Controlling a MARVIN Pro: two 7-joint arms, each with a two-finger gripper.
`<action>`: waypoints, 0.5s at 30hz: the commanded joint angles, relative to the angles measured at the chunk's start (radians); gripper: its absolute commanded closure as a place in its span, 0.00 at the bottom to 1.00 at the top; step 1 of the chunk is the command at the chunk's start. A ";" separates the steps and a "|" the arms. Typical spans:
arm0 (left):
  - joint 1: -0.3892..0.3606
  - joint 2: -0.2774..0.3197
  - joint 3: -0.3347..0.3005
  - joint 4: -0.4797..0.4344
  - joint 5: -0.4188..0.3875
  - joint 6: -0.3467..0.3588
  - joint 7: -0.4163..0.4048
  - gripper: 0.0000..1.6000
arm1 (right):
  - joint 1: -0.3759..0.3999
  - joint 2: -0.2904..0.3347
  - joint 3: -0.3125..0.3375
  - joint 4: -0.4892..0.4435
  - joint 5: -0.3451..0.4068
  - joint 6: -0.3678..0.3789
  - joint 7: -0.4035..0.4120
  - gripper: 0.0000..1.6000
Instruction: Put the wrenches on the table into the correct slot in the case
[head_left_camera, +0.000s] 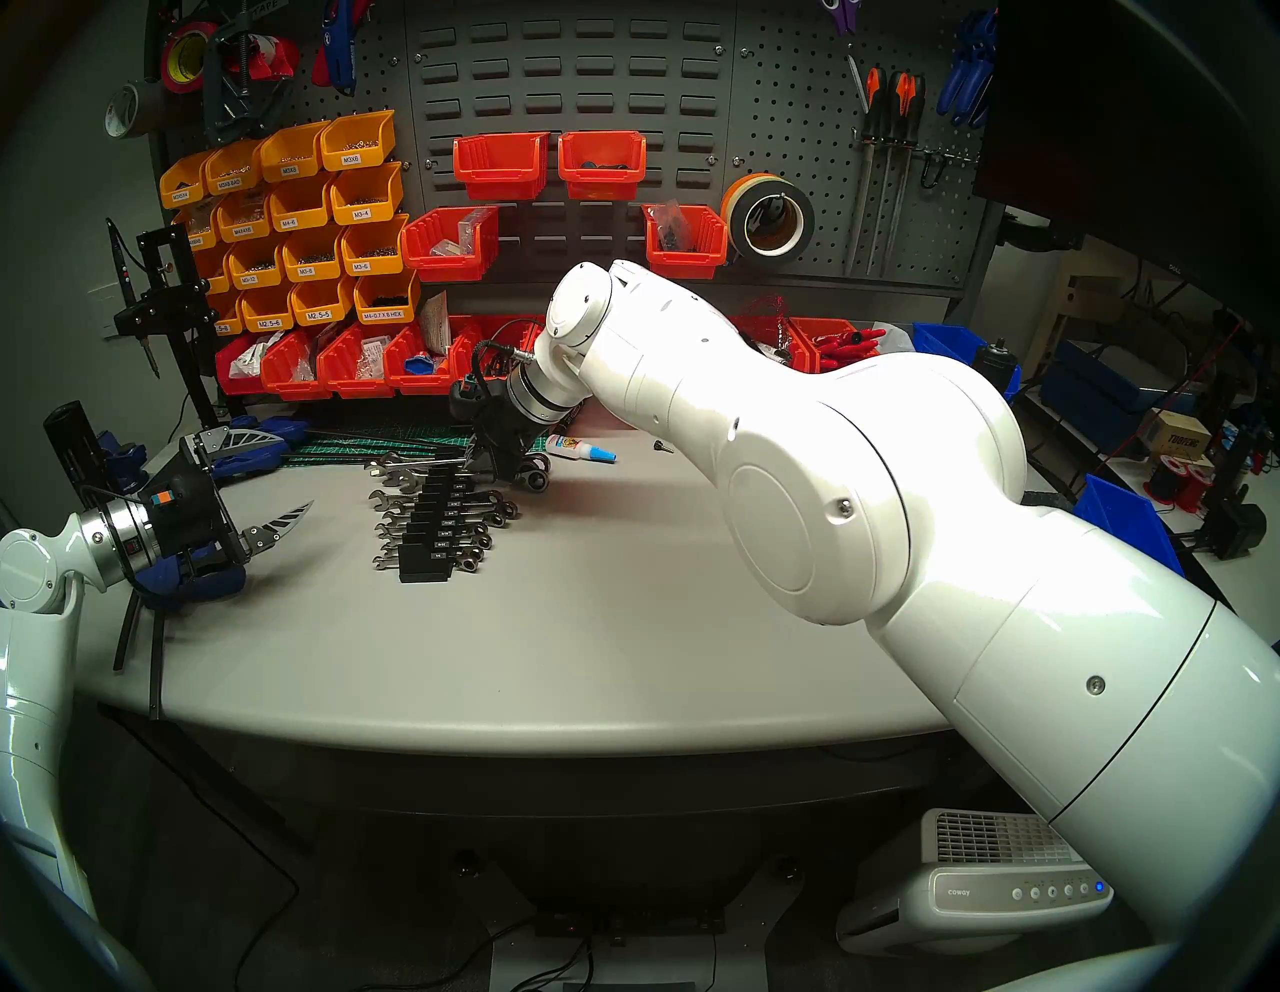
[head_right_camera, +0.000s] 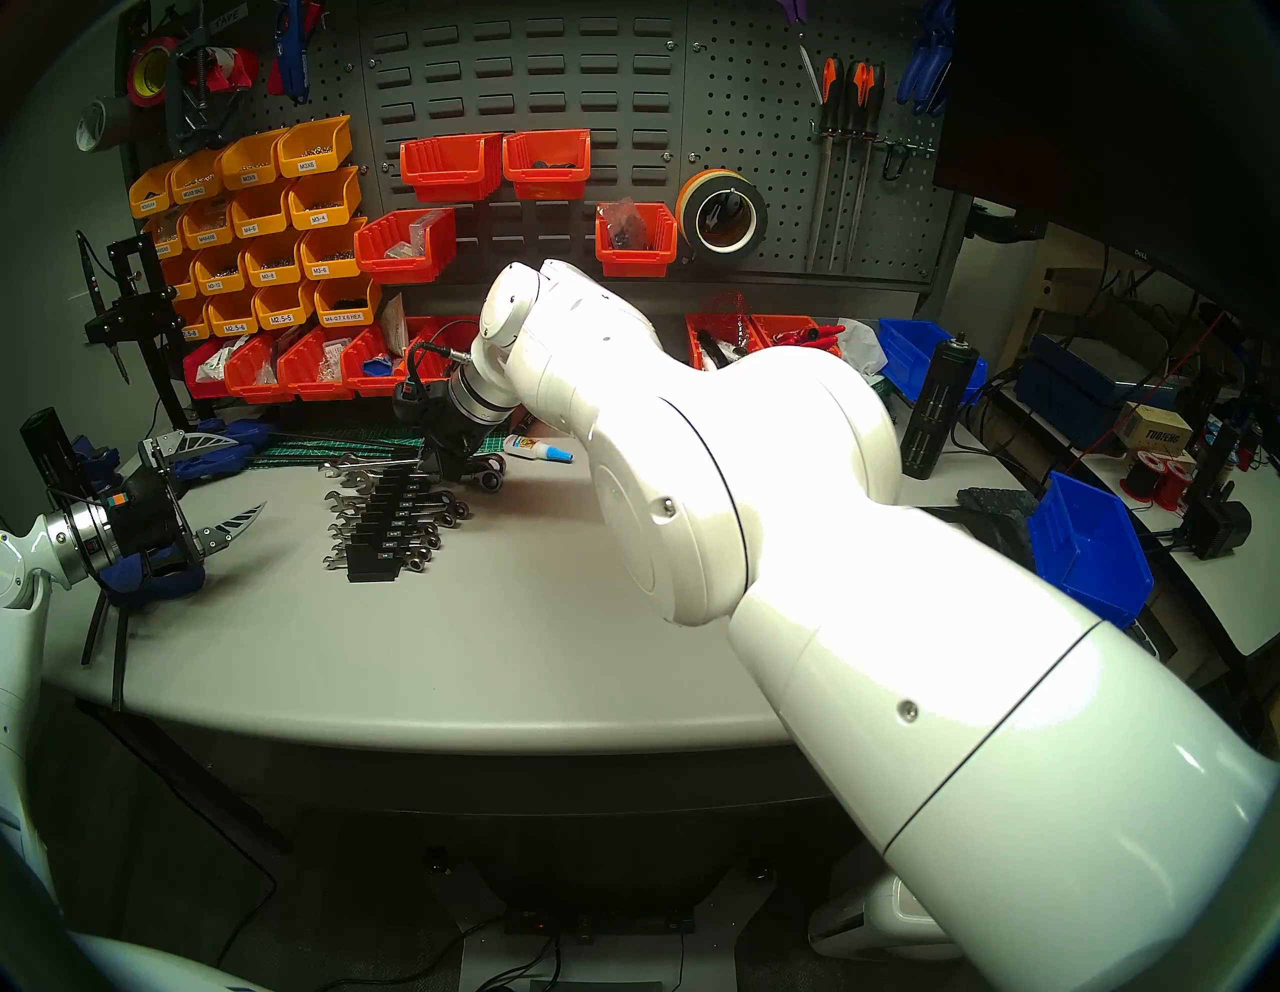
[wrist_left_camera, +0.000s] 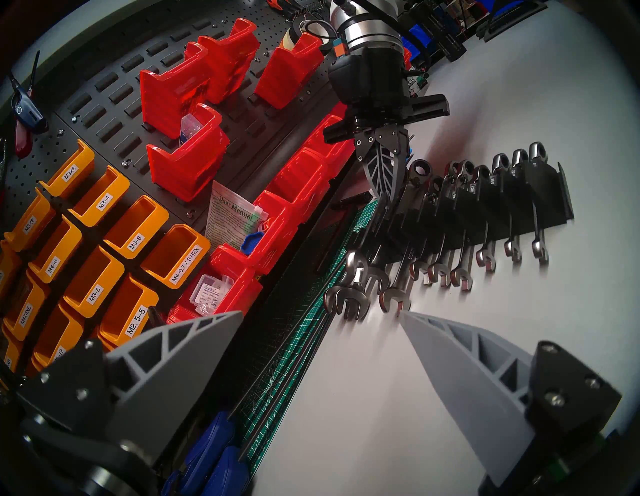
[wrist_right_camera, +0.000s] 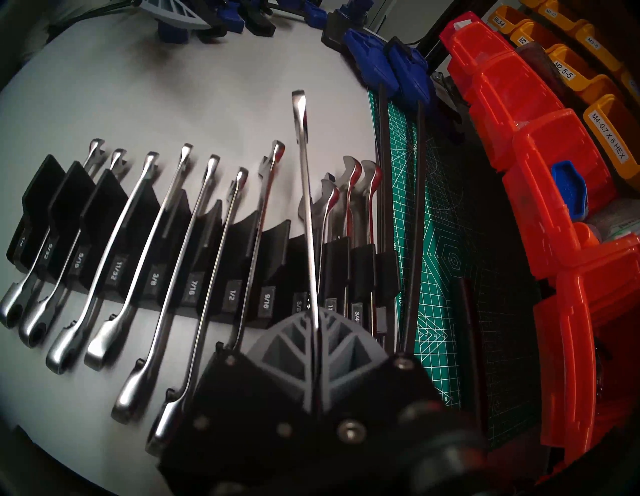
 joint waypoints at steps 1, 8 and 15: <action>-0.022 0.013 -0.020 -0.014 -0.016 0.002 0.006 0.00 | 0.044 -0.005 -0.003 -0.020 -0.003 0.000 0.009 1.00; -0.022 0.013 -0.020 -0.014 -0.016 0.002 0.006 0.00 | 0.040 -0.009 -0.005 -0.017 -0.006 -0.006 0.012 1.00; -0.022 0.013 -0.020 -0.014 -0.016 0.002 0.006 0.00 | 0.038 -0.010 -0.006 -0.018 -0.006 -0.005 0.009 1.00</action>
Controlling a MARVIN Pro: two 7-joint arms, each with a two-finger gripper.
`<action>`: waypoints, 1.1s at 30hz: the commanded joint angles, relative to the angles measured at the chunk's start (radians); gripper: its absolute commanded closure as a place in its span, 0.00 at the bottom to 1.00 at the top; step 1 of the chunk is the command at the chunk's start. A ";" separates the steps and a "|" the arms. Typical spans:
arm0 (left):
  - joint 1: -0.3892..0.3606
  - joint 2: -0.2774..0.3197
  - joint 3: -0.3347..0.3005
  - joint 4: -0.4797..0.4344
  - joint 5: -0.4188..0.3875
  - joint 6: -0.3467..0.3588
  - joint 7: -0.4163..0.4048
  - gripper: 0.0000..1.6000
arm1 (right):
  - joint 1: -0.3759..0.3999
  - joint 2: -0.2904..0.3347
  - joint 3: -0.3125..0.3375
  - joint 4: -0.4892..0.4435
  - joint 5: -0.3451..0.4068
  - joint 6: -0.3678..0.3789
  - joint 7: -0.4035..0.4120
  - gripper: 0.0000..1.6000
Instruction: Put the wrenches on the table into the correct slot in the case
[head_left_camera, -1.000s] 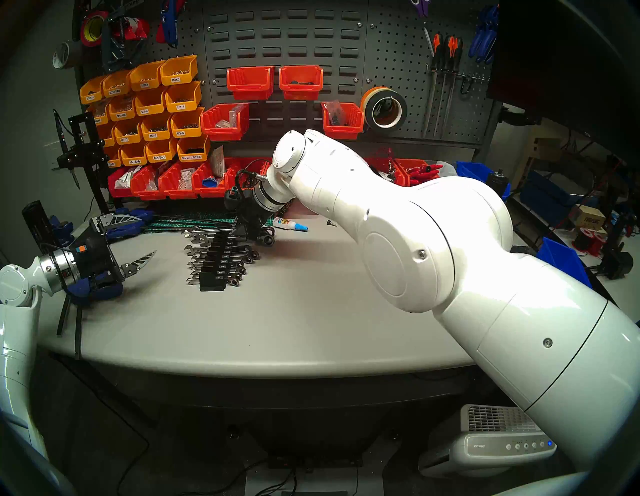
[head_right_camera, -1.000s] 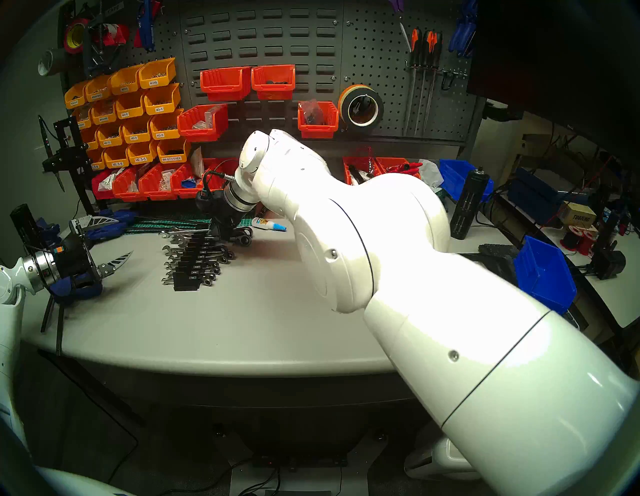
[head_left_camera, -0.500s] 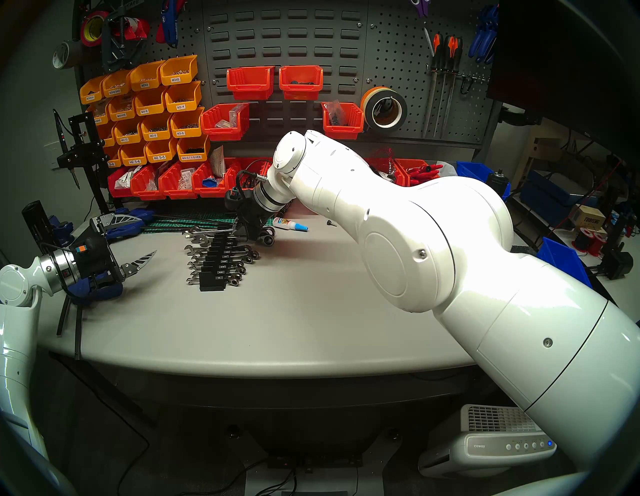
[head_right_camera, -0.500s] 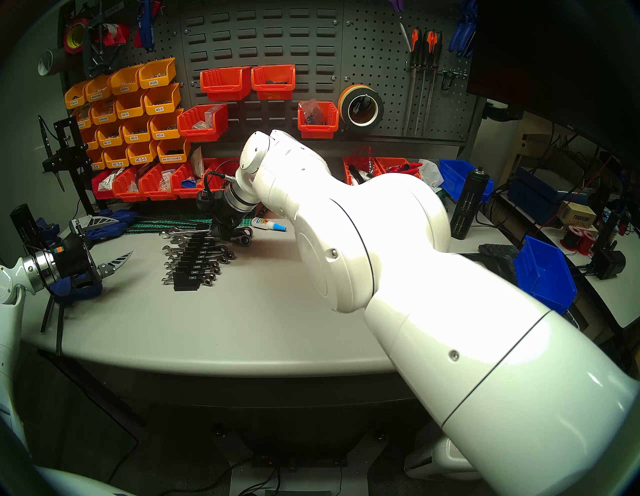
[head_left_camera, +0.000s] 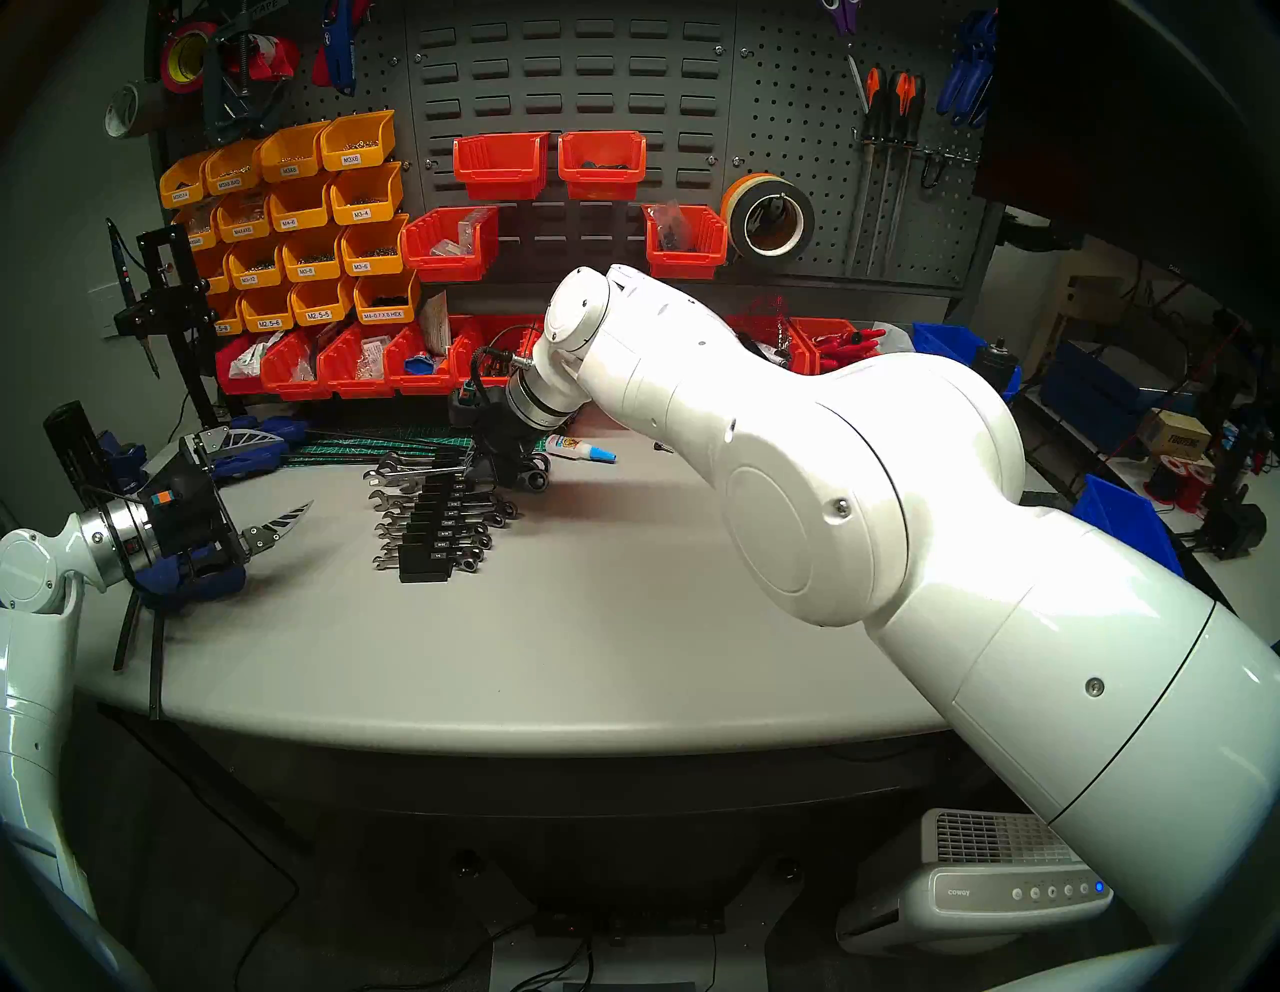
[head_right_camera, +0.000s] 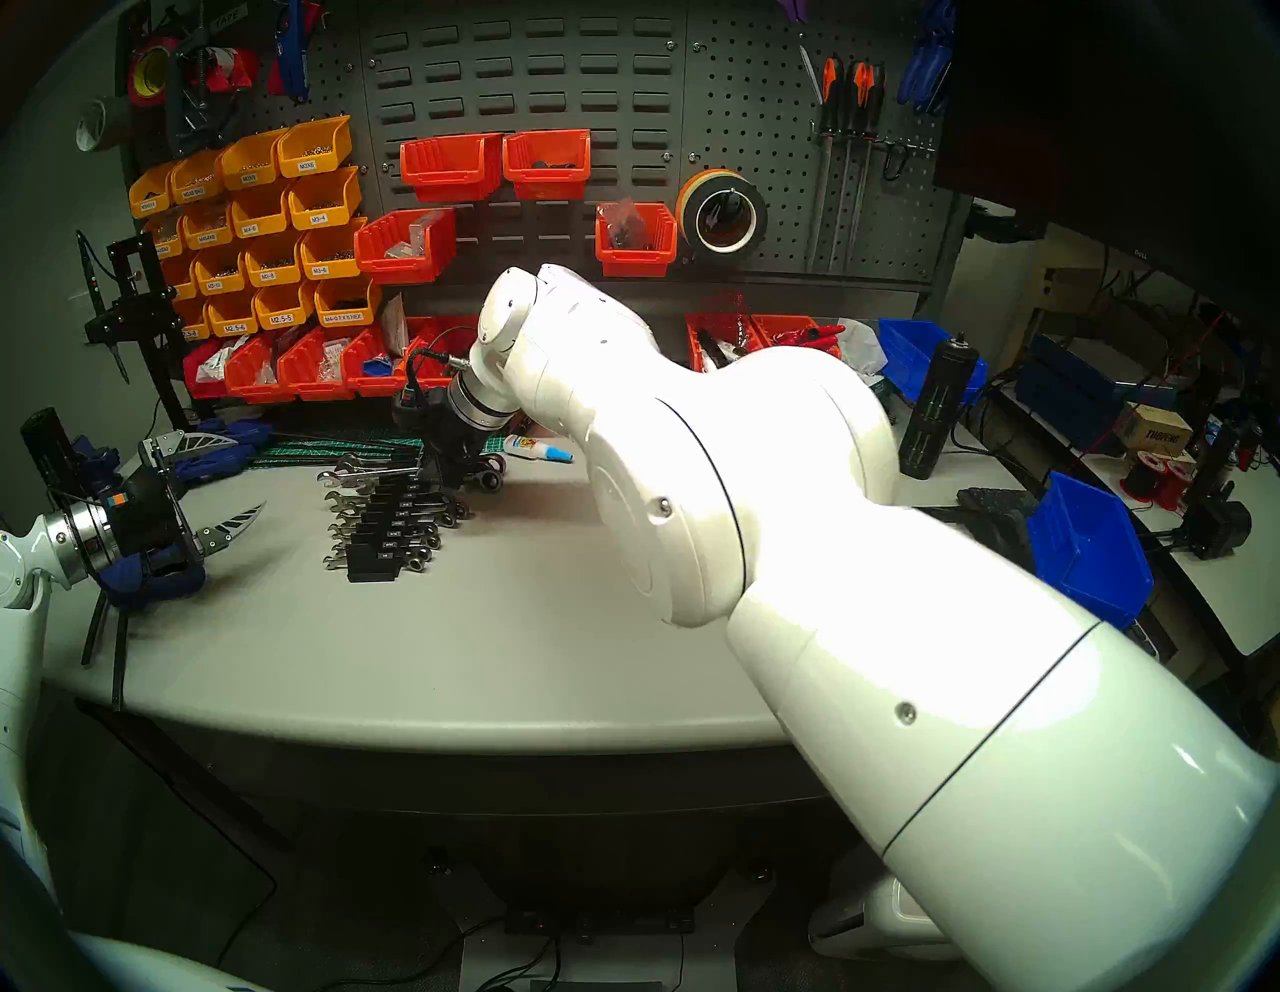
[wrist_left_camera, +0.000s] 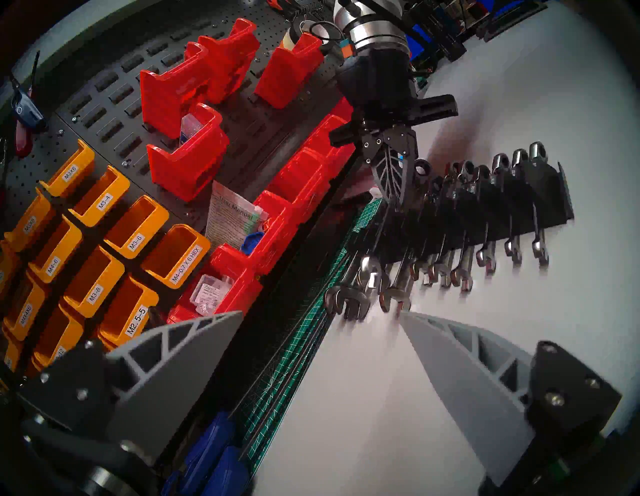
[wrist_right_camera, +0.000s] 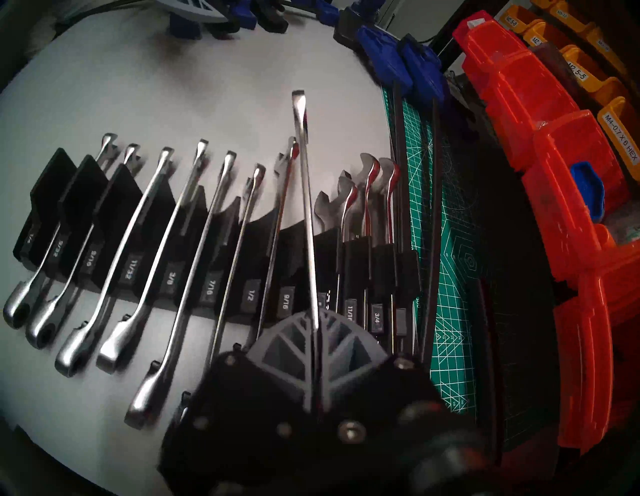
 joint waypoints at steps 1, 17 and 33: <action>-0.022 0.013 -0.020 -0.014 -0.016 0.002 0.006 0.00 | 0.038 -0.004 -0.003 -0.029 -0.003 0.001 -0.007 1.00; -0.022 0.013 -0.019 -0.014 -0.015 0.002 0.006 0.00 | 0.037 0.003 -0.002 -0.035 -0.003 0.008 -0.037 1.00; -0.022 0.013 -0.020 -0.014 -0.016 0.002 0.006 0.00 | 0.032 0.001 -0.003 -0.024 -0.003 0.016 -0.020 1.00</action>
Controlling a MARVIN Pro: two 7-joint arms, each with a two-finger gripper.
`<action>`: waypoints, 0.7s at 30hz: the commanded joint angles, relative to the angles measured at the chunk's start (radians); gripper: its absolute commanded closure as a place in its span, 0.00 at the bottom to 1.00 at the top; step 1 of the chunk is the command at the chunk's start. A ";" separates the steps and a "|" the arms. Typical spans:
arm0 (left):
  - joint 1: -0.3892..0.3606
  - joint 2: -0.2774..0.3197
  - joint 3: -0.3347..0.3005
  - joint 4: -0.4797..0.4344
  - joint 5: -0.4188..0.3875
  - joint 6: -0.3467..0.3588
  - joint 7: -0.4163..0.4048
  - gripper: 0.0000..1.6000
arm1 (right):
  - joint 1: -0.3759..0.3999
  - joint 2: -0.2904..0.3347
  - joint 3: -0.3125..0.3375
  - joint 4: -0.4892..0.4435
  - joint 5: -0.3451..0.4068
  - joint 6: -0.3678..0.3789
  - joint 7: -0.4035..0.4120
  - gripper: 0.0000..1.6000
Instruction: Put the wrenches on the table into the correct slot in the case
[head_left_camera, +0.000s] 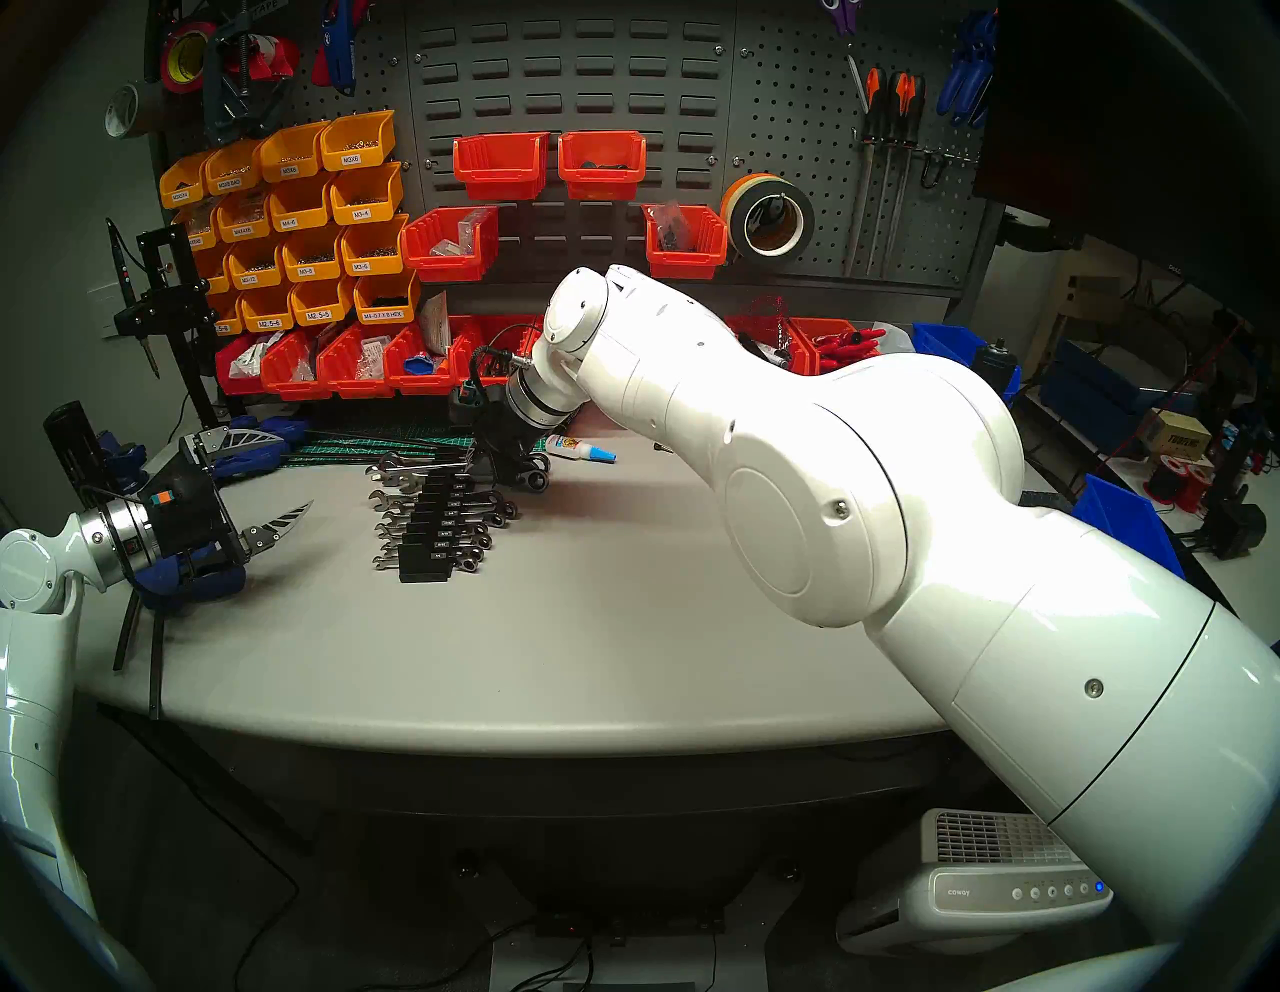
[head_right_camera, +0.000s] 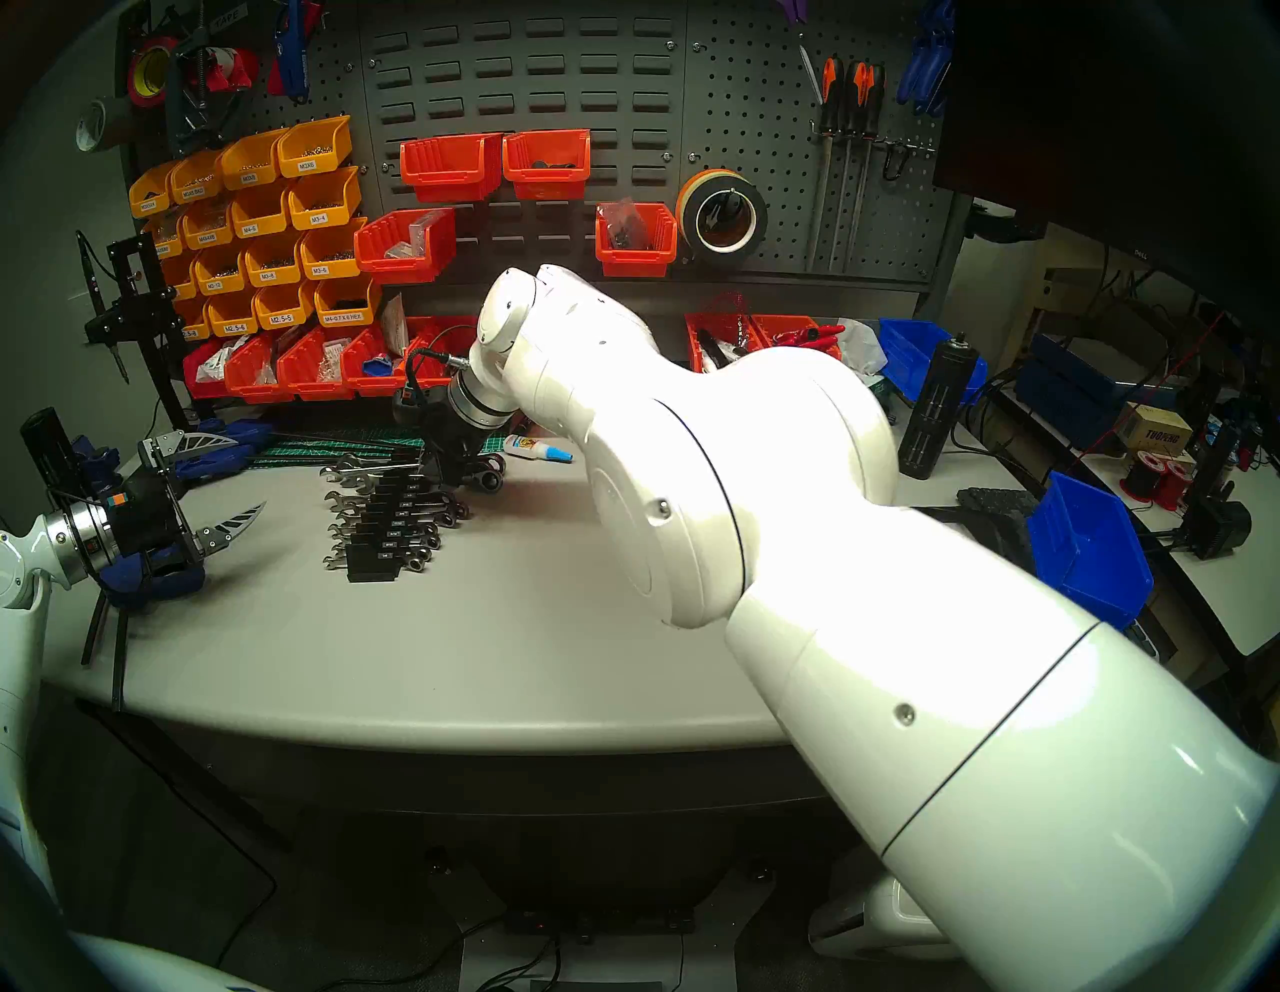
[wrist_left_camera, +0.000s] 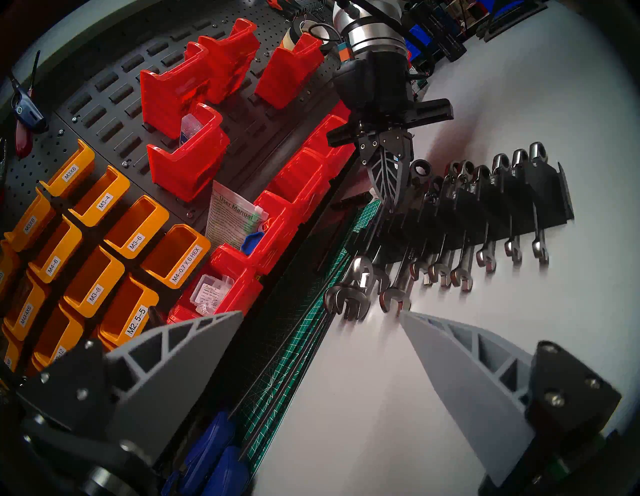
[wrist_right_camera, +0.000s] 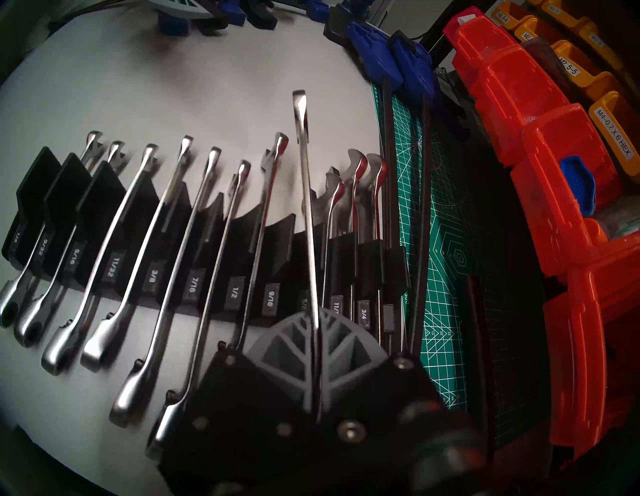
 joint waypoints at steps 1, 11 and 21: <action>-0.022 0.013 -0.020 -0.014 -0.016 0.002 0.006 0.00 | 0.033 -0.001 -0.001 -0.023 -0.002 0.004 0.008 1.00; -0.022 0.013 -0.020 -0.014 -0.016 0.002 0.006 0.00 | 0.024 -0.004 -0.002 -0.022 -0.001 0.003 0.020 1.00; -0.022 0.013 -0.020 -0.014 -0.016 0.002 0.006 0.00 | 0.021 -0.002 -0.004 -0.021 -0.003 0.004 0.034 1.00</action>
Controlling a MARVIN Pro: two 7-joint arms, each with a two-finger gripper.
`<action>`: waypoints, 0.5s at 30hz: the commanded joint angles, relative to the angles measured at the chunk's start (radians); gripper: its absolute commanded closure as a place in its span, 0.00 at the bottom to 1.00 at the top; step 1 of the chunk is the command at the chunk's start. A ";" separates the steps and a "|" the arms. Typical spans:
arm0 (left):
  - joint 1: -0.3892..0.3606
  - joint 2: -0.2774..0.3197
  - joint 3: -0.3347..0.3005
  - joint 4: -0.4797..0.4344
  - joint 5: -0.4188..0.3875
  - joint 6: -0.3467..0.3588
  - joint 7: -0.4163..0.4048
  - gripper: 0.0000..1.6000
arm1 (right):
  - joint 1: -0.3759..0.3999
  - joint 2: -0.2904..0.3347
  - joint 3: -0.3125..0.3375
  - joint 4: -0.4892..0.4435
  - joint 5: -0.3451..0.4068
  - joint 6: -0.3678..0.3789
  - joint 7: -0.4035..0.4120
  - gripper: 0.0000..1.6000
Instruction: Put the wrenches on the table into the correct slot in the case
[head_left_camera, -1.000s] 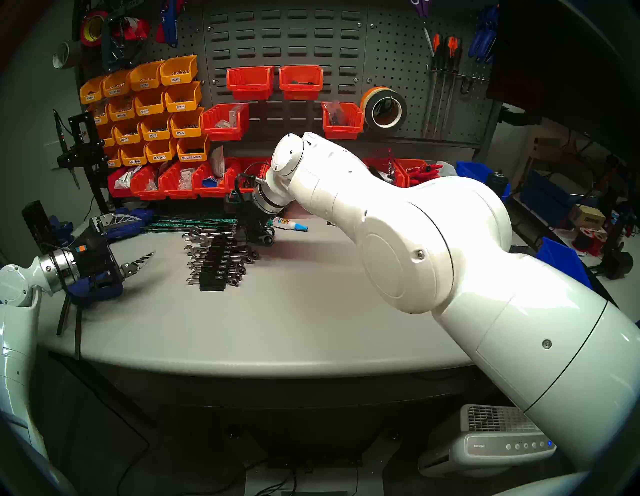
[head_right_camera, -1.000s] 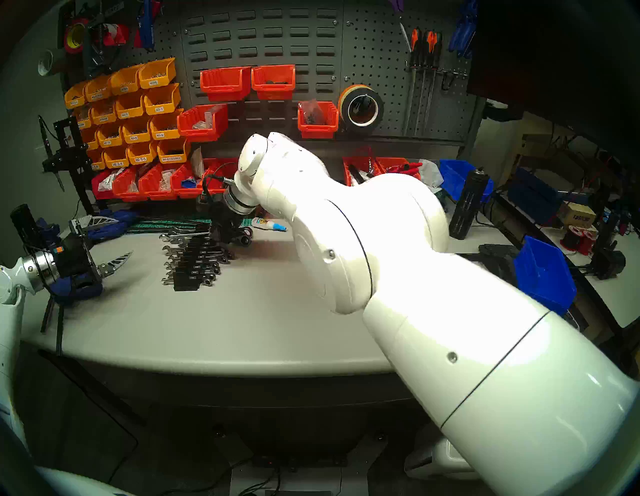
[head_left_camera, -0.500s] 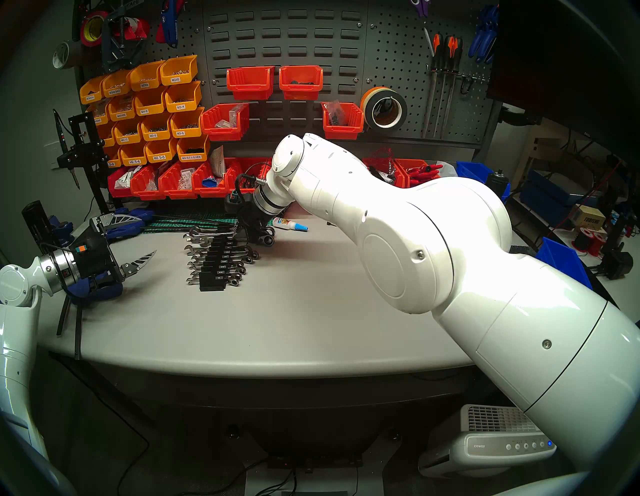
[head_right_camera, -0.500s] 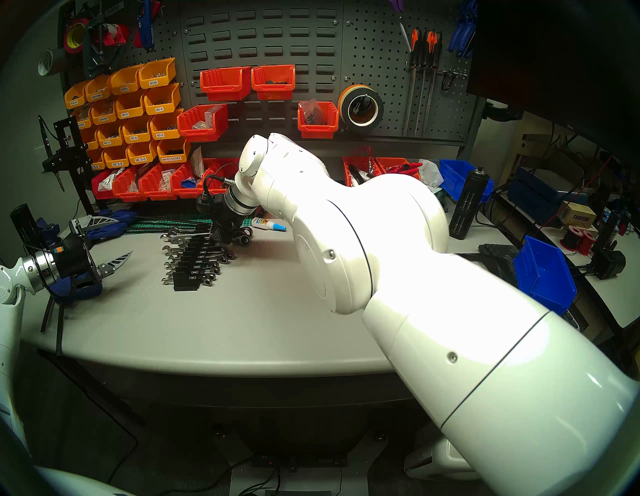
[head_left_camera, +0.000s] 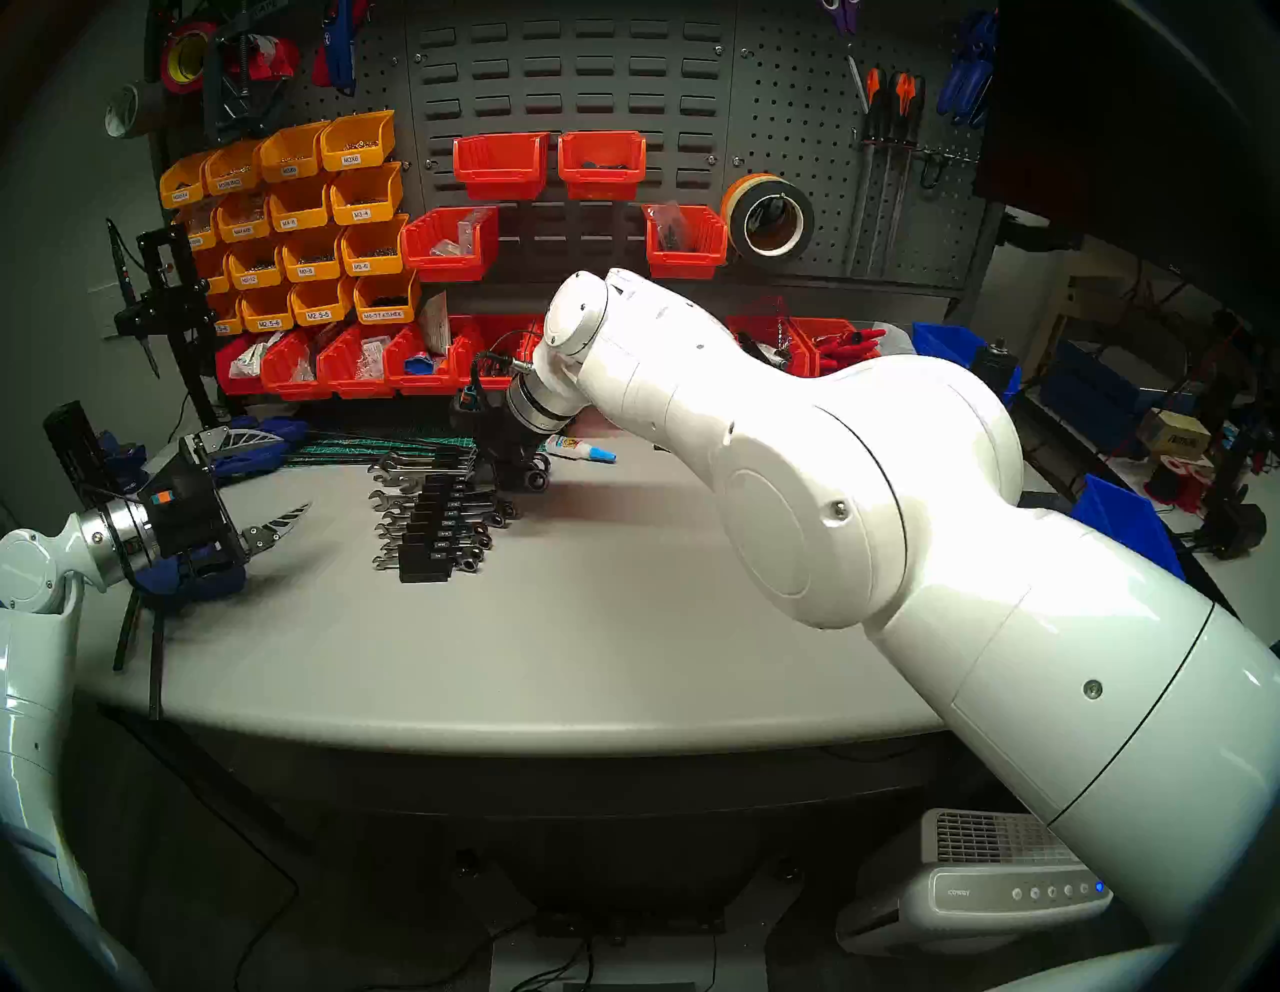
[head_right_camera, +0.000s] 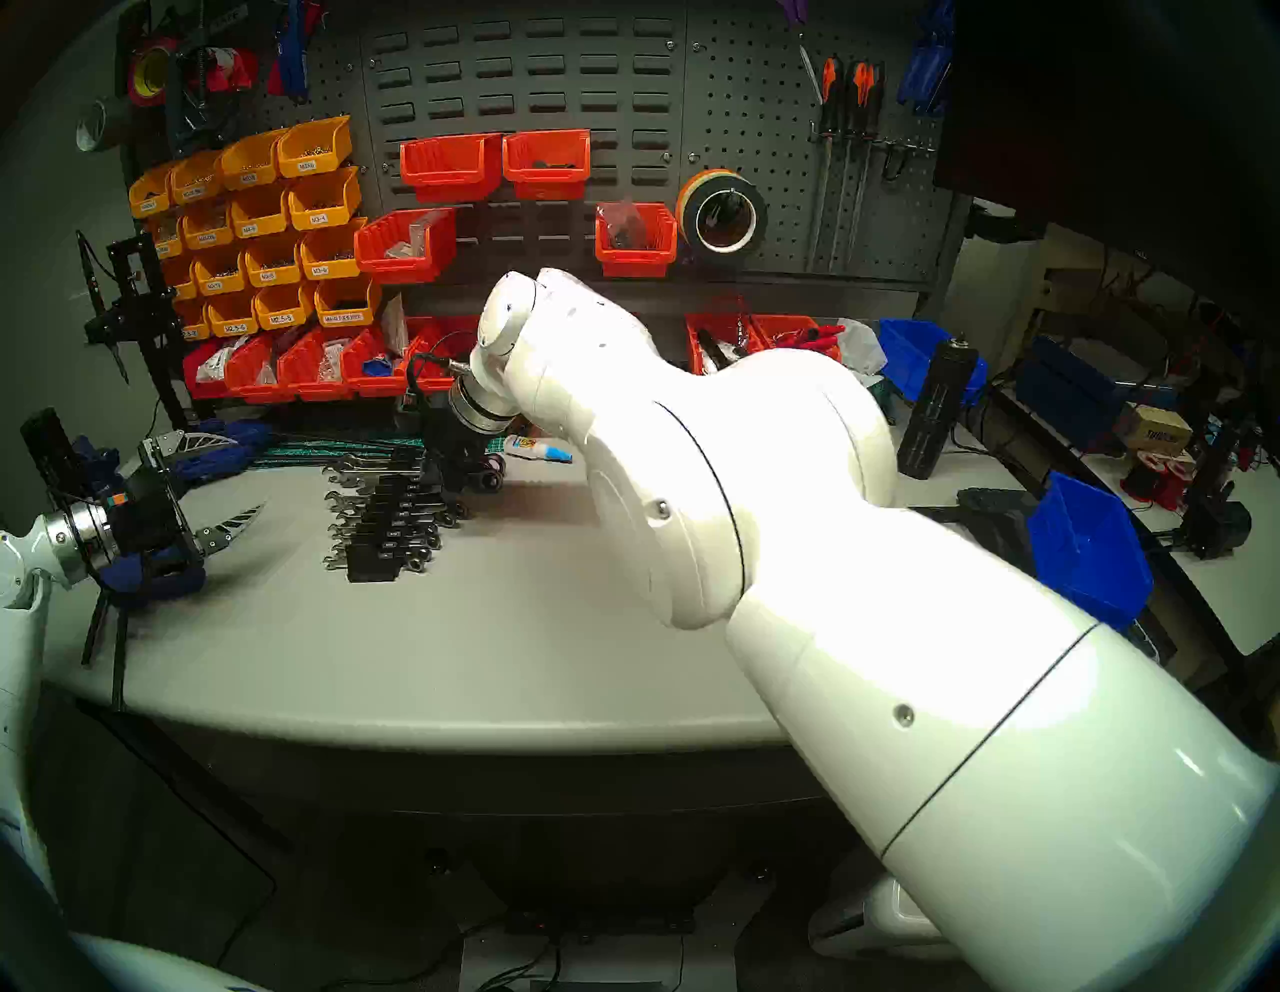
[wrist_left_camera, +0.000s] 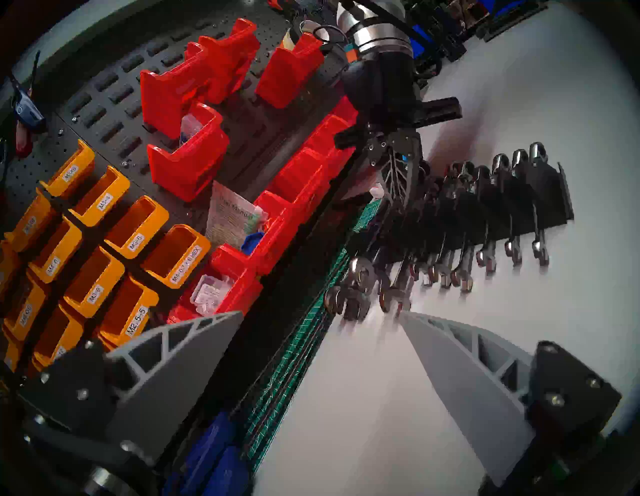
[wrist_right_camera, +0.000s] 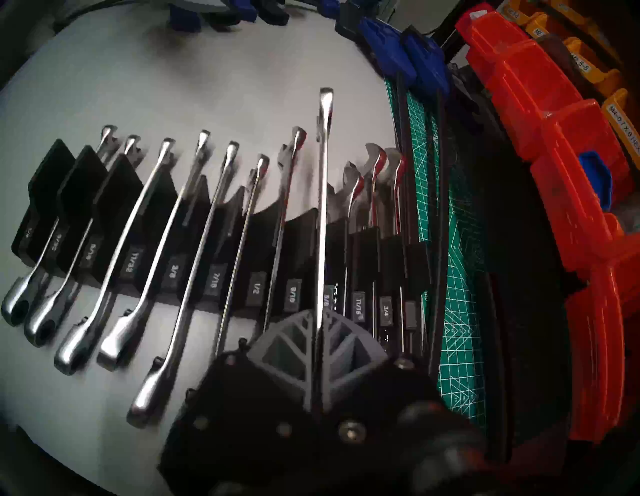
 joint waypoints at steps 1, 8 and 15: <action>-0.022 0.013 -0.020 -0.014 -0.016 0.002 0.006 0.00 | 0.024 -0.001 -0.002 -0.026 -0.002 -0.002 0.004 1.00; -0.022 0.013 -0.020 -0.014 -0.016 0.002 0.006 0.00 | 0.022 0.000 -0.003 -0.027 -0.002 -0.002 0.004 1.00; -0.022 0.013 -0.020 -0.014 -0.016 0.002 0.006 0.00 | 0.020 0.000 -0.004 -0.028 -0.003 -0.005 0.005 1.00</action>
